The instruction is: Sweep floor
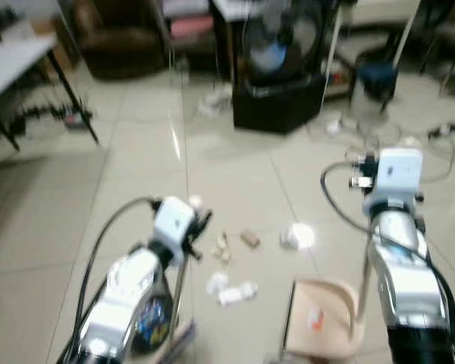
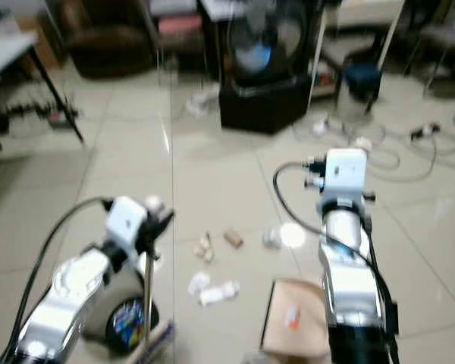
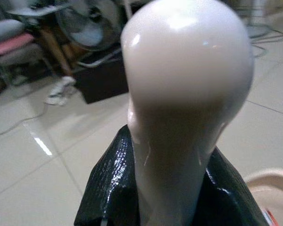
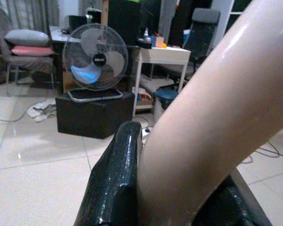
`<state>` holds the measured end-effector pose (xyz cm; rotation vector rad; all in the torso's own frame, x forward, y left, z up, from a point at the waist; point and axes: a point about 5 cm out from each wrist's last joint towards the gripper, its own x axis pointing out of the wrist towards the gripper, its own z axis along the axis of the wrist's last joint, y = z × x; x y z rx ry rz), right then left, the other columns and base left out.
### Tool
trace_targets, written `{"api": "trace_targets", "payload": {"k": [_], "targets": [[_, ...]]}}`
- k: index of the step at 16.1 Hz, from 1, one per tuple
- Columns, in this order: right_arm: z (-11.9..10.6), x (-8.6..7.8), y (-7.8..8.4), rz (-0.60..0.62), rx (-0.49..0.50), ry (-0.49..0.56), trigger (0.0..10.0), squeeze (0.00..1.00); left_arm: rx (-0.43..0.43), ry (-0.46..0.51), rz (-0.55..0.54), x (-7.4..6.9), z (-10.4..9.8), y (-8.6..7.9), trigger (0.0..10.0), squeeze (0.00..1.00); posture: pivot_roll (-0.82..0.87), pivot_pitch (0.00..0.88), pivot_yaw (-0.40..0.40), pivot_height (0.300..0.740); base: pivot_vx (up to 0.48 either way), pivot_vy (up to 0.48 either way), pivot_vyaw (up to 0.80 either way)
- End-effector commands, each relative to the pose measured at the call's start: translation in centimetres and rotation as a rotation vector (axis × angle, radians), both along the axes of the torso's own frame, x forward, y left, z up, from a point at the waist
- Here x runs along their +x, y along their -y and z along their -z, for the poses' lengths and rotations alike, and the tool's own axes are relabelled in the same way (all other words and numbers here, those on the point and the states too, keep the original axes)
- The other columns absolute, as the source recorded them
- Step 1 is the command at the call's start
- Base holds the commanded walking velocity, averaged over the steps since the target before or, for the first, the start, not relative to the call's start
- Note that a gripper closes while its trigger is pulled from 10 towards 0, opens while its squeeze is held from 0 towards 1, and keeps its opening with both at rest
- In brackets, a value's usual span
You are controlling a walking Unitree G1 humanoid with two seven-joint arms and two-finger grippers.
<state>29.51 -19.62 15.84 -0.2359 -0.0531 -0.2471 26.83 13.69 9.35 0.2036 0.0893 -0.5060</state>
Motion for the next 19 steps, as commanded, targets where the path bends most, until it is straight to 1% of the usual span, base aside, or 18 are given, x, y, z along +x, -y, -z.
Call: {"api": "trace_targets", "payload": {"k": [1, 4, 8, 9, 11, 12, 13, 14, 19], "targets": [[-1.0, 0.0, -0.4, -0.018, 0.005, 0.041, 10.0, 0.0, 0.022, 0.044, -0.028, 0.6, -0.7, -0.3, 10.0, 0.0, -0.1, 0.0, 0.093, 0.74, 0.0, 0.0, -0.8], [-0.9, 0.0, -0.4, -0.016, 0.001, 0.039, 10.0, 0.0, 0.009, 0.083, -0.042, 0.6, -1.2, -0.1, 10.0, 0.0, -0.1, 0.0, 0.094, 0.74, 0.0, 0.0, -0.8], [-0.7, -0.2, -0.4, -0.012, -0.003, 0.033, 10.0, 0.0, -0.007, 0.107, -0.053, 0.4, -1.5, 0.1, 10.0, 0.0, -0.1, 0.0, 0.094, 0.74, 0.0, 0.0, 0.0], [-0.7, -0.2, -0.4, -0.011, -0.004, 0.031, 10.0, 0.0, -0.01, 0.11, -0.052, 0.4, -1.6, 0.1, 10.0, 0.0, -0.1, 0.0, 0.096, 0.74, 0.0, 0.0, -0.8], [-0.7, -0.2, -0.4, -0.011, -0.006, 0.03, 10.0, 0.0, -0.015, 0.119, -0.061, 0.4, -1.7, 0.1, 10.0, 0.0, -0.11, 0.0, 0.097, 0.74, 0.302, 0.0, -0.8], [-0.7, -0.2, -0.5, -0.013, -0.013, 0.031, 10.0, 0.0, -0.018, 0.129, -0.077, 0.5, -1.8, 0.1, 10.0, 0.0, -0.11, 0.0, 0.097, 0.74, 0.379, 0.0, 0.0], [-0.5, -0.2, -0.6, -0.018, 0.008, 0.018, 10.0, 0.0, -0.016, 0.133, -0.086, 0.5, -1.8, 0.0, 10.0, 0.0, -0.11, 0.0, 0.097, 0.74, 0.409, 0.0, 0.0], [-0.1, -0.1, -0.8, -0.021, 0.058, -0.002, 10.0, 0.0, -0.014, 0.137, -0.091, 0.5, -1.9, -0.1, 10.0, 0.0, -0.11, 0.0, 0.097, 0.74, 0.428, 0.0, 0.0], [-0.1, 0.1, -1.5, -0.068, 0.047, 0.015, 10.0, 0.0, -0.007, 0.183, -0.131, 0.7, -2.4, -0.3, 10.0, 0.0, -0.1, 0.0, 0.093, 0.74, 0.427, 0.0, 0.0]]}}
